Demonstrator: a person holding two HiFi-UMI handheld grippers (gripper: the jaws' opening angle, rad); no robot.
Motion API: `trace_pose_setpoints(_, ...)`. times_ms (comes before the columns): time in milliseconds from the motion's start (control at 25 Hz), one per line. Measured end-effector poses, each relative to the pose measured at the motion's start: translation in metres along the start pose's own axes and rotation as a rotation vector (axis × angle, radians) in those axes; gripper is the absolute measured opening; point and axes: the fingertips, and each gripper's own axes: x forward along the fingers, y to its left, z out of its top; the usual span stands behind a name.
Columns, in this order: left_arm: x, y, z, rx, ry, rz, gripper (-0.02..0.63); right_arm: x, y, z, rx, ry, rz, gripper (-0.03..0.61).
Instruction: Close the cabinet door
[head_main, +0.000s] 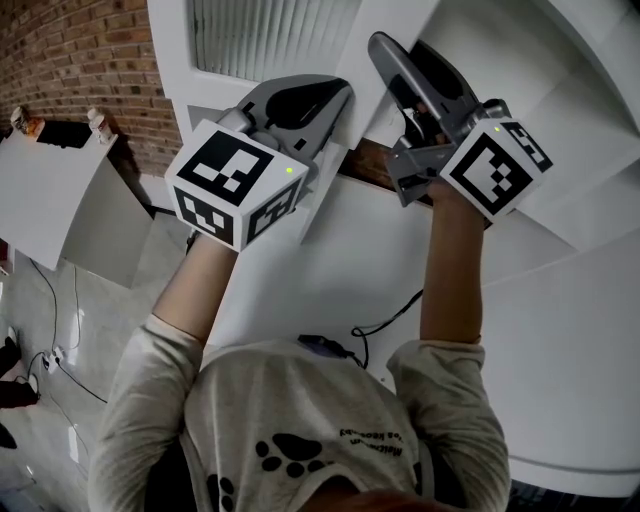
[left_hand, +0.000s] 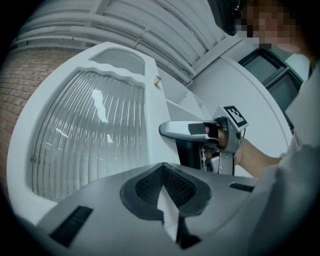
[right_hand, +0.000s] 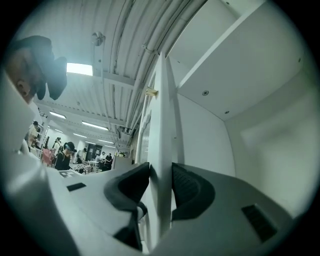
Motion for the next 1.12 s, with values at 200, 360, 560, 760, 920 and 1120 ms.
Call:
trace_pose_setpoints(200, 0.004, 0.002, -0.002, -0.005, 0.003, -0.005, 0.008, -0.016, -0.011, 0.009, -0.063, -0.035, -0.116, 0.14)
trace_pose_setpoints(360, 0.006, 0.005, -0.002, -0.017, 0.002, -0.011, 0.008, -0.022, -0.018, 0.01, -0.054, -0.034, -0.16, 0.14)
trace_pose_setpoints(560, 0.011, 0.007, -0.007, -0.013, 0.01, -0.011, 0.008, -0.032, -0.028, 0.006, -0.06, -0.031, -0.22, 0.133)
trace_pose_setpoints(760, 0.014, 0.012, -0.007, -0.02, 0.006, -0.02, 0.008, -0.044, -0.035, 0.004, -0.063, -0.028, -0.279, 0.128)
trace_pose_setpoints(920, 0.015, 0.003, -0.004, -0.025, -0.002, -0.039, 0.008, -0.064, -0.034, 0.005, -0.066, -0.025, -0.327, 0.118)
trace_pose_setpoints(1120, 0.02, 0.004, -0.002, -0.029, -0.004, -0.047, 0.008, -0.078, -0.032, 0.0, -0.086, -0.013, -0.388, 0.061)
